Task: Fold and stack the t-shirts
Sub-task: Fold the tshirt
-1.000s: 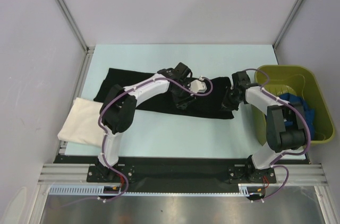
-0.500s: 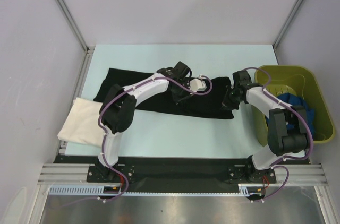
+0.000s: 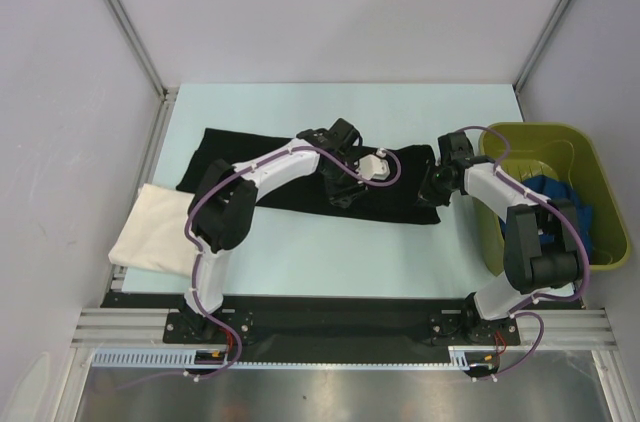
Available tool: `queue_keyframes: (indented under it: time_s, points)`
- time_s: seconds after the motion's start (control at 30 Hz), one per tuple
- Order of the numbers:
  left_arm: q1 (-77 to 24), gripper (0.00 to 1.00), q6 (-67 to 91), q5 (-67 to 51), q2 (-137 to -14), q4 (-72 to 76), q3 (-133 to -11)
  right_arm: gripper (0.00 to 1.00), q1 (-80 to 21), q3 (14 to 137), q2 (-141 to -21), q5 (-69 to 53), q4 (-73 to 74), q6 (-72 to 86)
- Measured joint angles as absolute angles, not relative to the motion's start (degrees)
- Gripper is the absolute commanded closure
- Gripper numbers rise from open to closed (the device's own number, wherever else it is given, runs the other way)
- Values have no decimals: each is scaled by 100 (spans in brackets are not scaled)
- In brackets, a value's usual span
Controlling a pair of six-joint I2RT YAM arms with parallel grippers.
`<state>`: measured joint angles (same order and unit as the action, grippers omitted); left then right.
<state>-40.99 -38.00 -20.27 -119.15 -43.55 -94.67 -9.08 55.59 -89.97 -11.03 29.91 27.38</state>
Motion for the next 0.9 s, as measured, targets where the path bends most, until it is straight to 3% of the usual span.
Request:
queue_keyframes:
  time_s: [0.23, 0.37, 0.7, 0.8, 0.9]
  points:
    - [-4145, 48, -3970, -2069, -11974, -4377, -9432, 100, -886, 5559, -8997, -1103, 2991, 2735]
    - [-4167, 66, -3940, -2062, -12112, -4377, -9432, 100, -869, 5559, -8997, -1107, 2989, 2735]
    - [-4167, 65, -3898, -2189, -12154, -4477, -9631, 100, -849, 5559, -8971, -1105, 2991, 2735]
    - [-4167, 68, -3879, -2235, -12154, -4508, -9660, 100, -847, 5559, -8962, -1105, 2991, 2735]
    - [-4165, 78, -3844, -2239, -12154, -4497, -9682, 100, -840, 5559, -8956, -1103, 2993, 2735]
